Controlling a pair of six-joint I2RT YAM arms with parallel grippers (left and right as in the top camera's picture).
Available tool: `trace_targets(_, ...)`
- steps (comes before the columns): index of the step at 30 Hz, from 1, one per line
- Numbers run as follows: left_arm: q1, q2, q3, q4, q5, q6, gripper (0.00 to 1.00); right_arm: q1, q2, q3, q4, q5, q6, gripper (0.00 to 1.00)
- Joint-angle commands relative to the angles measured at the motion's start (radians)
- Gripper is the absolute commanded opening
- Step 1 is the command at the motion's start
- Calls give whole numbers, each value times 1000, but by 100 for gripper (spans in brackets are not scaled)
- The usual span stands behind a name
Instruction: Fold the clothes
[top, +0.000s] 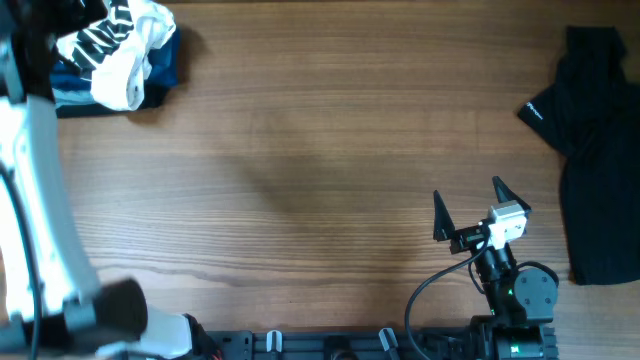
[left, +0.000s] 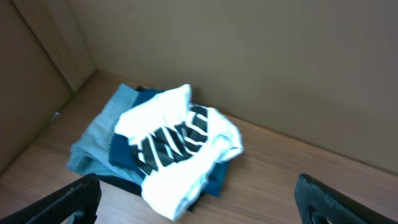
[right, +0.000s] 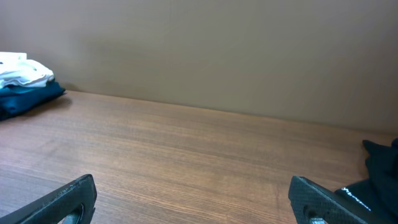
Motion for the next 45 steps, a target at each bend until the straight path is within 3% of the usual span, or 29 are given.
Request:
trace_targets(1, 1, -224, -282, 168, 65, -124, 100, 4, -14, -3, 5, -20, 11, 100)
trace_targets(4, 1, -424, -603, 353, 126, -124, 100, 4, -14, -3, 5, -20, 11, 100)
trace_targets(11, 0, -872, -1261, 602, 230, -124, 100, 4, -14, -3, 5, -20, 11, 100)
trace_targets(19, 0, -1259, -1710, 786, 305, -124, 100, 4, -13, -3, 5, -20, 11, 100)
trace_targets(34, -104, -1636, -1989, 825, 216, -51, 100, 4, -13, -3, 5, -20, 11, 100)
trace_targets(45, -104, -1657, -2016, 824, 193, -30, 100, 4, -13, -3, 5, -20, 11, 100)
